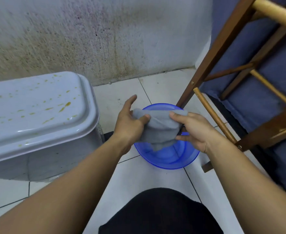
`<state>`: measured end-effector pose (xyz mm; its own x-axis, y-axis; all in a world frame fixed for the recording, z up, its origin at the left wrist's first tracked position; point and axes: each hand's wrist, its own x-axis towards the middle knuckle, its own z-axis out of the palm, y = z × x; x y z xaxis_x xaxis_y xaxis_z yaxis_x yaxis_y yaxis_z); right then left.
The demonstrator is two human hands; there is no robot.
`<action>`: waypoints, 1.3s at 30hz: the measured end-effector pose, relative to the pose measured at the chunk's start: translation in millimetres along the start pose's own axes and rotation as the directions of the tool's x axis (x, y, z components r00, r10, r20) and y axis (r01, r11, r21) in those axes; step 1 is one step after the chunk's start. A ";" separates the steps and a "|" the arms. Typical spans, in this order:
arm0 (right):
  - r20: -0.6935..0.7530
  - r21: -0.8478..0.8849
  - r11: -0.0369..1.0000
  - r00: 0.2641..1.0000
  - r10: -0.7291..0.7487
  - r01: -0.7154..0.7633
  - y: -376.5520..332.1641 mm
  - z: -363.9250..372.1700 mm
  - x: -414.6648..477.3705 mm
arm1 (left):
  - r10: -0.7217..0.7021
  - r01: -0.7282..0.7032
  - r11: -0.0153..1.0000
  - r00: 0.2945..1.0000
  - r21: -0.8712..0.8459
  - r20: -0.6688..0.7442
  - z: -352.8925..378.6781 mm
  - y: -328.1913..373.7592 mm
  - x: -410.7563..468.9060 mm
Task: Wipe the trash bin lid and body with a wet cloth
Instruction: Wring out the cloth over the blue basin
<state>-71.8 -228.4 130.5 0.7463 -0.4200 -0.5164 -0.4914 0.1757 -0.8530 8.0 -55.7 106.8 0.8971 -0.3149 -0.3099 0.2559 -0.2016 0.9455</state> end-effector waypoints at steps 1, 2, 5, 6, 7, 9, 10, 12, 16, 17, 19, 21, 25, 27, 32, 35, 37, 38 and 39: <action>-0.042 -0.062 0.997 0.998 -0.052 0.049 -0.8 -3.0 -2.8 | 0.071 -0.074 0.995 0.997 0.071 0.043 -0.8 5.0 -0.9; -0.072 -0.129 0.986 0.990 -0.119 0.109 -1.1 -7.1 -3.2 | 0.117 -0.128 0.982 0.990 0.140 0.084 -2.6 11.2 -2.1; -0.042 -0.269 0.909 0.939 -0.342 0.319 -11.3 -16.7 -10.8 | 0.246 -0.316 0.830 0.947 0.460 0.207 -11.0 29.1 -2.9; -0.007 -0.298 0.879 0.920 -0.393 0.373 -17.1 -18.9 -13.8 | 0.297 -0.382 0.739 0.924 0.555 0.241 -14.3 36.3 -3.9; 0.030 -0.286 0.861 0.902 -0.430 0.420 -23.9 -21.0 -16.5 | 0.341 -0.420 0.671 0.906 0.611 0.249 -17.5 43.9 -5.3; 0.094 -0.199 0.855 0.877 -0.471 0.480 -39.5 -24.4 -23.1 | 0.426 -0.464 0.651 0.878 0.600 0.217 -24.7 62.7 -10.1; 0.112 -0.155 0.848 0.862 -0.494 0.506 -47.8 -24.8 -27.6 | 0.459 -0.485 0.672 0.866 0.559 0.200 -28.5 74.2 -12.4; 0.147 -0.075 0.829 0.829 -0.540 0.554 -66.4 -20.3 -37.5 | 0.438 -0.456 0.775 0.886 0.436 0.148 -38.2 100.5 -19.3; 0.266 0.055 0.854 0.817 -0.511 0.517 -104.6 11.8 -58.3 | 0.267 -0.268 0.960 0.963 0.076 0.029 -64.5 141.1 -28.7; 0.272 0.057 0.862 0.823 -0.499 0.504 -113.0 22.1 -62.7 | 0.221 -0.221 0.975 0.975 0.007 0.013 -73.1 148.6 -32.4; 0.259 0.042 0.874 0.840 -0.478 0.484 -130.0 45.9 -69.9 | 0.165 -0.157 0.981 0.984 -0.110 0.070 -96.3 164.3 -41.3; 0.204 0.062 0.901 0.878 -0.433 0.429 -145.6 71.1 -75.3 | 0.153 -0.128 0.981 0.973 -0.148 0.174 -126.0 176.8 -50.7; 0.176 0.066 0.957 0.941 -0.289 0.281 -171.7 117.7 -82.6 | 0.055 -0.049 0.998 0.964 -0.031 0.260 -188.8 184.8 -71.7; 0.334 0.086 0.960 0.900 -0.281 0.268 -182.5 137.8 -91.3 | 0.084 -0.107 0.989 0.975 0.100 0.208 -215.8 185.5 -81.7; 0.451 0.150 0.830 0.710 -0.541 0.538 -192.9 178.7 -110.8 | 0.586 -0.506 0.764 0.804 0.400 -0.103 -259.6 190.7 -108.8; 0.364 0.193 0.683 0.595 -0.716 0.704 -192.6 201.6 -120.6 | 0.778 -0.562 0.590 0.588 0.580 -0.222 -276.7 178.2 -119.0; 0.314 0.152 0.623 0.560 -0.767 0.767 -185.3 213.4 -123.5 | 0.805 -0.572 0.568 0.536 0.592 -0.254 -278.7 167.2 -119.7; 0.300 0.163 0.622 0.562 -0.770 0.766 -181.9 218.3 -123.5 | 0.795 -0.623 0.599 0.538 0.503 -0.281 -280.3 162.3 -118.9; 0.300 0.191 0.629 0.565 -0.768 0.754 -178.5 223.2 -121.1 | 0.759 -0.678 0.651 0.567 0.341 -0.320 -281.1 158.0 -118.2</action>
<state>25.7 -10.2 328.5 0.9341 -0.1051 0.3412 0.3393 -0.0359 -0.9400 43.6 210.4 321.1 0.8182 -0.0351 0.5739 -0.5650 -0.2342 0.7912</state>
